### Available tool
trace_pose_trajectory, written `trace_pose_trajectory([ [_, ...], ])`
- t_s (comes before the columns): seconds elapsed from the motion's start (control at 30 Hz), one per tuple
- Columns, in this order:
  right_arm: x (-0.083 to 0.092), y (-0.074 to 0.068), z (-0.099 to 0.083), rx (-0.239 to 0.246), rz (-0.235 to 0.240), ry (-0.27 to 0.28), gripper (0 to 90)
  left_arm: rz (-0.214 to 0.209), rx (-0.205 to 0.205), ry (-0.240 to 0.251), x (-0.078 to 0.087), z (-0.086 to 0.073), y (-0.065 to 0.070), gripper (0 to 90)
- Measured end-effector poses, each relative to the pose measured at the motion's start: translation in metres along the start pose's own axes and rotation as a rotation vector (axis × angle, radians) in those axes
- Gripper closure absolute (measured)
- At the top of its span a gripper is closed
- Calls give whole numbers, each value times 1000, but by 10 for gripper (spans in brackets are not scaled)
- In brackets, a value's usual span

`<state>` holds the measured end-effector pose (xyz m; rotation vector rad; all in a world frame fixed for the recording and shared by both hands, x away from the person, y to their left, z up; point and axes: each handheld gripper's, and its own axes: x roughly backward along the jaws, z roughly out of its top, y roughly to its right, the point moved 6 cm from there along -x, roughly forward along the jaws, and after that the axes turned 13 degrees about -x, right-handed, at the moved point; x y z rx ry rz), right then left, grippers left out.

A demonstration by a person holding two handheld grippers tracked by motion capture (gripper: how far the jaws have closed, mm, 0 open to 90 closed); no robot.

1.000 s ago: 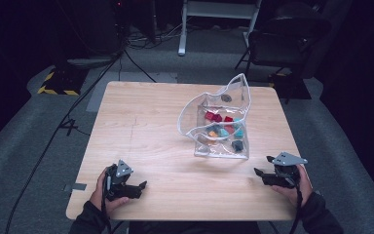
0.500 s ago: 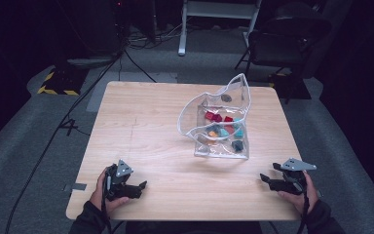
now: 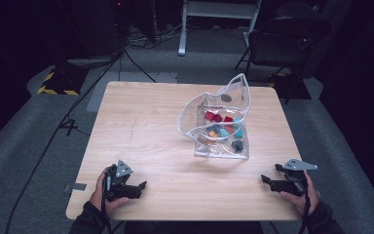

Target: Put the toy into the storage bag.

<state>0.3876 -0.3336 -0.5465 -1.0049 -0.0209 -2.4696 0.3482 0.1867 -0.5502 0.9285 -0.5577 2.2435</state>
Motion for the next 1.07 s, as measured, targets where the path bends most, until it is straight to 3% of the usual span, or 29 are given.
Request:
trace_pose_trajectory([
  [1.07, -2, -1, 1, -5, -3, -1, 204, -2, 0, -1, -2, 1, -1, 77],
])
